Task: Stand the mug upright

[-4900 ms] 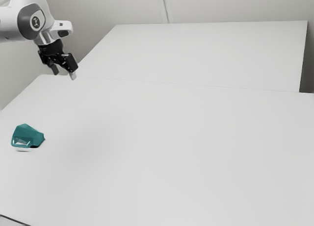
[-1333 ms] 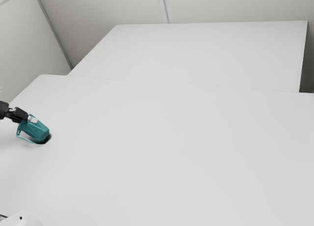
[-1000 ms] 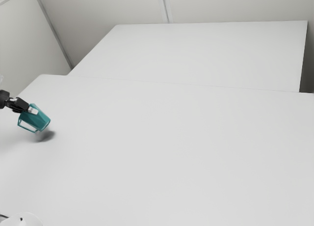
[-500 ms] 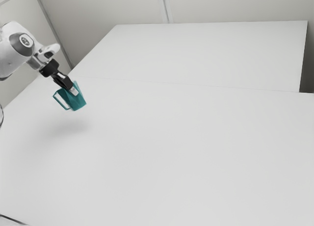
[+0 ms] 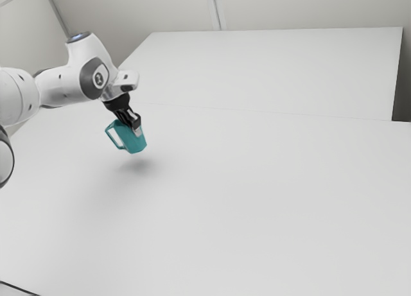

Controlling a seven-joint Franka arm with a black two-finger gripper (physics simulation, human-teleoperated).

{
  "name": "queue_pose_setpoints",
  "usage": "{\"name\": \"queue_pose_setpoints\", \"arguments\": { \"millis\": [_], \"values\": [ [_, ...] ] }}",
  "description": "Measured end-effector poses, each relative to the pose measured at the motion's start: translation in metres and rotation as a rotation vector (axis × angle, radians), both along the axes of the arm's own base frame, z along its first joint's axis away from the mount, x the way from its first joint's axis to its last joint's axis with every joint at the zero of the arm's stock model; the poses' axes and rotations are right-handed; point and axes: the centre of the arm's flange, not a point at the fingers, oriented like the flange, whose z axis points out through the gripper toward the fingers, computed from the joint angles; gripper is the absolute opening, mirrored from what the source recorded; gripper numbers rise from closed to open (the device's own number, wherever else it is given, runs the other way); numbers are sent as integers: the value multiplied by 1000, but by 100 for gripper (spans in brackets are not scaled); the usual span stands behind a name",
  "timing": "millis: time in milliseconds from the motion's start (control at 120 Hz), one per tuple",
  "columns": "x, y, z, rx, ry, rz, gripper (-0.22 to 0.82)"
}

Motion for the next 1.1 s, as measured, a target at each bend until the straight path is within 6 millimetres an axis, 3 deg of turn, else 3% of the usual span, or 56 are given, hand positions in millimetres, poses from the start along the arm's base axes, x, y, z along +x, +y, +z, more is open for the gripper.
{"name": "queue_pose_setpoints", "arguments": {
  "millis": [167, 483, 858, 1100],
  "values": [
    [11, -38, -5, 67, -67, 1, -18],
    [32, -47, -53, 80, -100, 91, -18],
    [43, -65, -77, 80, -96, 136, -18],
    [42, -67, -71, 84, -100, 146, 31]
  ]
}}
